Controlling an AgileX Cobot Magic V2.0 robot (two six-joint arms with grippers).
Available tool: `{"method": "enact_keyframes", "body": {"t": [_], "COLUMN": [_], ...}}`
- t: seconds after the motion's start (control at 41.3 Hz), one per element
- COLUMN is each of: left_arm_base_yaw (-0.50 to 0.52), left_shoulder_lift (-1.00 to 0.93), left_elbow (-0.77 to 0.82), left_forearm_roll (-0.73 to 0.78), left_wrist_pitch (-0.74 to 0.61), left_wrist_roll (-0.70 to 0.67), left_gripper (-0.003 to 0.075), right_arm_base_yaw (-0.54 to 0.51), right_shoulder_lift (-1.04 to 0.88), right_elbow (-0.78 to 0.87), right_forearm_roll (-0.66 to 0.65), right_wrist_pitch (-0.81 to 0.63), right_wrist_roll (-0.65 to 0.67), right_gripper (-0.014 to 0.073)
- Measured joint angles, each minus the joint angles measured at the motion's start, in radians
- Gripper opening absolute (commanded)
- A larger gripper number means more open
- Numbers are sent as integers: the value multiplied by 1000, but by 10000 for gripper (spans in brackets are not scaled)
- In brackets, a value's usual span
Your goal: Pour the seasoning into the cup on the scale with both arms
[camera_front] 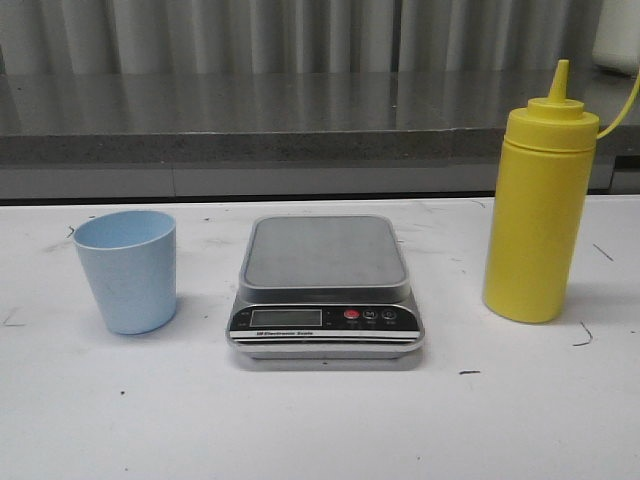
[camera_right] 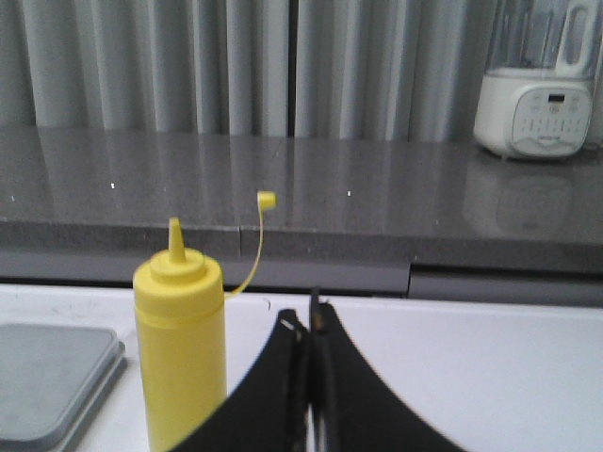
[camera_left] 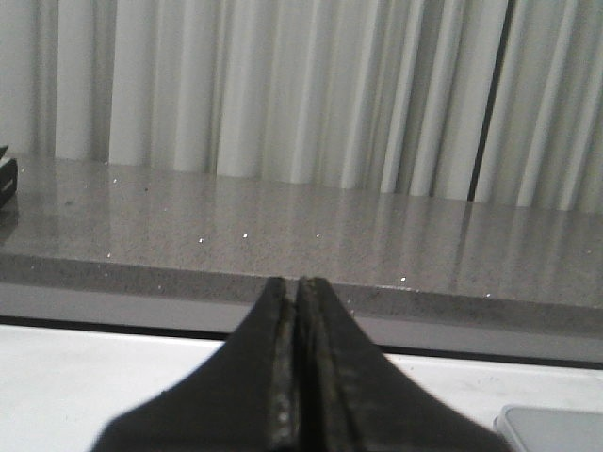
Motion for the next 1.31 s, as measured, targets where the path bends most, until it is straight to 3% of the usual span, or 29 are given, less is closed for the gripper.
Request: {"method": "enact_keyframes", "body": {"t": [0.218,0.363,0.557,0.896,1.017,1.138,1.235,1.308], "left_arm_base_yaw": [0,0,0,0,0,0,0,0], "left_shoulder_lift": [154,279,384,455,459,466,468,468], "left_elbow": [-337,-457,-469,-418,-413,-412,-412,-412], "left_forearm_roll": [0,0,0,0,0,0,0,0], "left_wrist_pitch": [301,426,457,463,463,466,488,493], "left_wrist_roll": [0,0,0,0,0,0,0,0], "left_gripper": [-20,-20,-20,-20,-19,22,150,279], "right_arm_base_yaw": [0,0,0,0,0,0,0,0], "right_shoulder_lift": [110,242,388,534,567,591,597,599], "right_elbow": [-261,-384,-411,-403,-401,-399,-399,-399], "right_forearm_roll": [0,0,0,0,0,0,0,0], "right_wrist_pitch": [180,310,418,481,522,550,557,561], "right_wrist_roll": [0,0,0,0,-2,-13,-35,-43], "right_gripper": [-69,-69,-69,-60,78,372,538,567]}}
